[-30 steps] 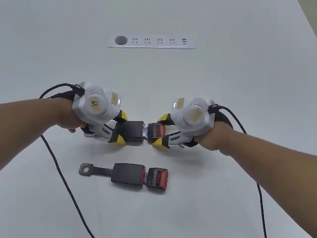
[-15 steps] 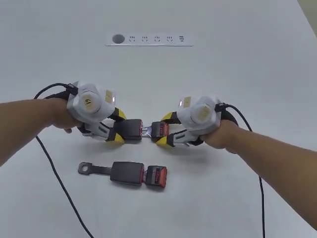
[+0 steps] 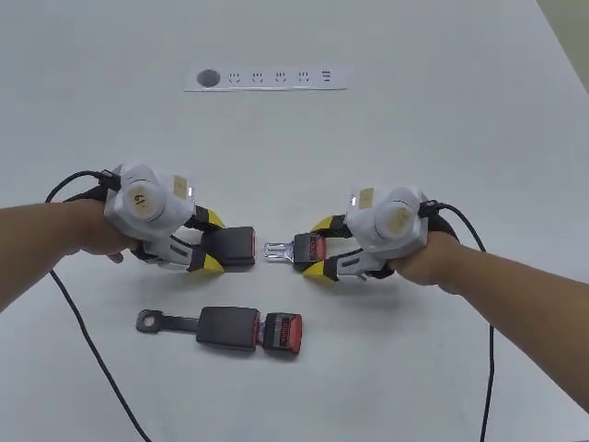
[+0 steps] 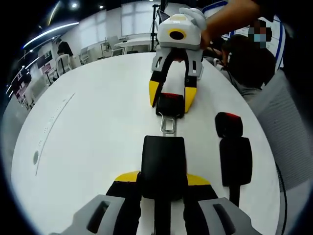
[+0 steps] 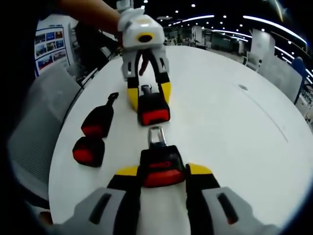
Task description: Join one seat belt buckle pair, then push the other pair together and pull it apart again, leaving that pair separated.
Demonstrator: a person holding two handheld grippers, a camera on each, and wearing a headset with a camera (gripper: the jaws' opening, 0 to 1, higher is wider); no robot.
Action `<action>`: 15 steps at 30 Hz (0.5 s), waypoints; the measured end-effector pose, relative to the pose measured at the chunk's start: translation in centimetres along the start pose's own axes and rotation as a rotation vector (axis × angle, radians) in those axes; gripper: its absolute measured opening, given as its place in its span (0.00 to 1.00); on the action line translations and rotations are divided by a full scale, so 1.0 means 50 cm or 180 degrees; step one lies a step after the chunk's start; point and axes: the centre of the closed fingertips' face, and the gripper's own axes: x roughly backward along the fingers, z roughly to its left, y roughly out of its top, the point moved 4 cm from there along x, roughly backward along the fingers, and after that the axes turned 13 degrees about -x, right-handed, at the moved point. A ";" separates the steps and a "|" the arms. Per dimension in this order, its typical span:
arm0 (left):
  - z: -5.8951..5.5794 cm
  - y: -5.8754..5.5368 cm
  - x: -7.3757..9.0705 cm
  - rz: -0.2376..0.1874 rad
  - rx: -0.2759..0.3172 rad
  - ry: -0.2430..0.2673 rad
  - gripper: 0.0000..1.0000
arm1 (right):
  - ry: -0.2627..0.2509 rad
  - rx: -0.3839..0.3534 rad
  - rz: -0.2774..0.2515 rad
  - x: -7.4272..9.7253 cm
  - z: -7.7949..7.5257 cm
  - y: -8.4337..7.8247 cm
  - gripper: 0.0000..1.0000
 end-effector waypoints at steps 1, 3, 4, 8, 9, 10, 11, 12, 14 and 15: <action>0.000 0.000 0.000 0.0001 -0.0003 -0.0003 0.33 | -0.0005 -0.0010 0.0010 0.005 -0.002 -0.006 0.36; 0.000 0.000 0.000 0.0003 -0.0015 -0.0011 0.33 | -0.0013 -0.0032 0.0013 0.014 -0.008 -0.012 0.36; 0.000 0.000 0.000 0.0004 -0.0020 -0.0017 0.33 | -0.0014 -0.0042 0.0007 0.018 -0.010 -0.016 0.36; 0.000 0.001 0.000 0.0011 -0.0042 -0.0036 0.33 | -0.0056 -0.0069 -0.0029 0.040 -0.020 -0.037 0.36; 0.000 0.001 0.000 0.0022 -0.0053 -0.0049 0.33 | -0.0069 -0.0079 -0.0030 0.048 -0.023 -0.043 0.36; 0.000 0.001 0.000 0.0033 -0.0066 -0.0060 0.33 | -0.0077 -0.0086 -0.0034 0.052 -0.025 -0.047 0.36; 0.000 0.001 0.001 0.0040 -0.0077 -0.0069 0.33 | -0.0083 -0.0105 -0.0037 0.059 -0.027 -0.053 0.36; -0.001 0.002 0.001 0.0043 -0.0077 -0.0074 0.33 | -0.0086 -0.0107 -0.0038 0.062 -0.030 -0.057 0.36; -0.001 0.001 0.001 0.0044 -0.0076 -0.0074 0.33 | -0.0122 -0.0143 -0.0028 0.072 -0.035 -0.067 0.36; -0.001 0.000 0.000 0.0041 -0.0070 -0.0072 0.33 | -0.0127 -0.0140 -0.0036 0.075 -0.036 -0.070 0.36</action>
